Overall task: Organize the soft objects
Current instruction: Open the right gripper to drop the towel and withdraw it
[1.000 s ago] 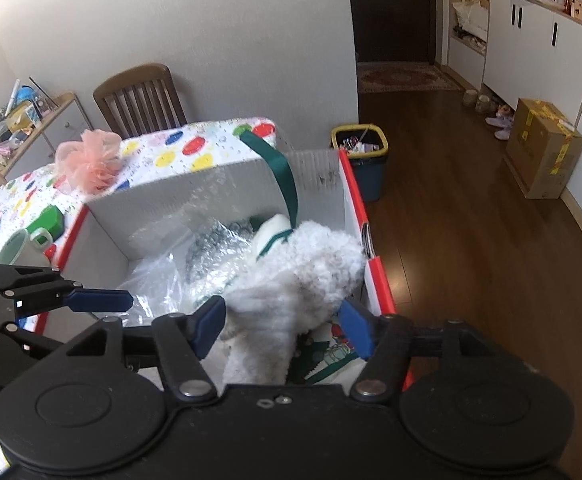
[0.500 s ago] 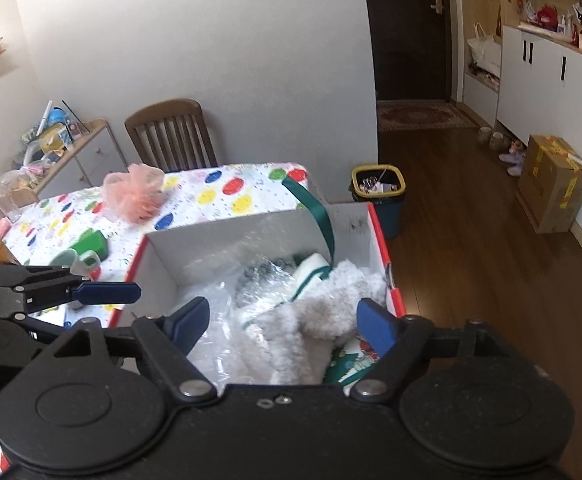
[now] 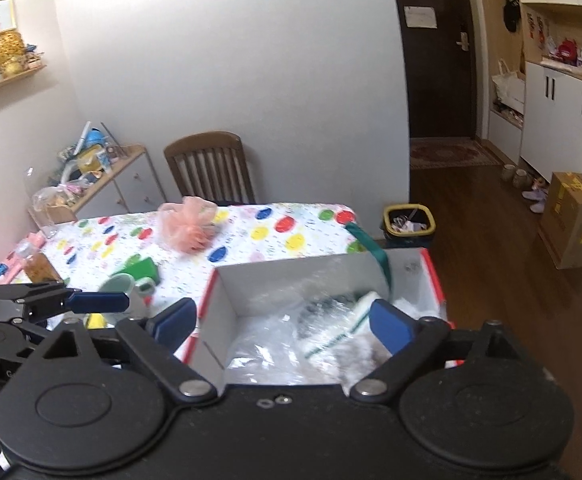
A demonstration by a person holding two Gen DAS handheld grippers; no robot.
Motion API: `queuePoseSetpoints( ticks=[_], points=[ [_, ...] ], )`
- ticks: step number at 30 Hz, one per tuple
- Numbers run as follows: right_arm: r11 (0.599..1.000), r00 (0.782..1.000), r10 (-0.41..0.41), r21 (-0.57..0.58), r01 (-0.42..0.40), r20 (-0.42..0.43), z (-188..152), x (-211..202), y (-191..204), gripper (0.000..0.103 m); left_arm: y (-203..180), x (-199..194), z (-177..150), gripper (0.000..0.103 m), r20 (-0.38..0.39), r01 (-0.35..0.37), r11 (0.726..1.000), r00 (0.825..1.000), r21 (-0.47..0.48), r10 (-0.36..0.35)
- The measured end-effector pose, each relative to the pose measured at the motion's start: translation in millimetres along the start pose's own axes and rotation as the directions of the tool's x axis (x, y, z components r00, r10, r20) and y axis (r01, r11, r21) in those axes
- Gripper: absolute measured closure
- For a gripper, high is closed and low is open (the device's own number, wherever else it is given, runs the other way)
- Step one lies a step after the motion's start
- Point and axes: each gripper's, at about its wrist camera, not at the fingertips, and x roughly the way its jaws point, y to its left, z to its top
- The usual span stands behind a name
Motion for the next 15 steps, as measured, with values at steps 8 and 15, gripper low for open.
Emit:
queuePoseSetpoints(
  ticks=[8,15],
  points=[
    [0.999,0.999,0.036,-0.033,-0.035,0.008,-2.3,3.9,51.0,0.001,45.4,-34.9,-16.5,0.016,0.021,-0.043,0.998,0.999,-0.046,0.044],
    [0.998,0.998,0.058,-0.030,-0.058,0.004,-10.6,13.3,95.7,0.001,90.5,-60.9,-29.3,0.012,0.031,-0.057,0.997,0.998,-0.042,0.059]
  ],
)
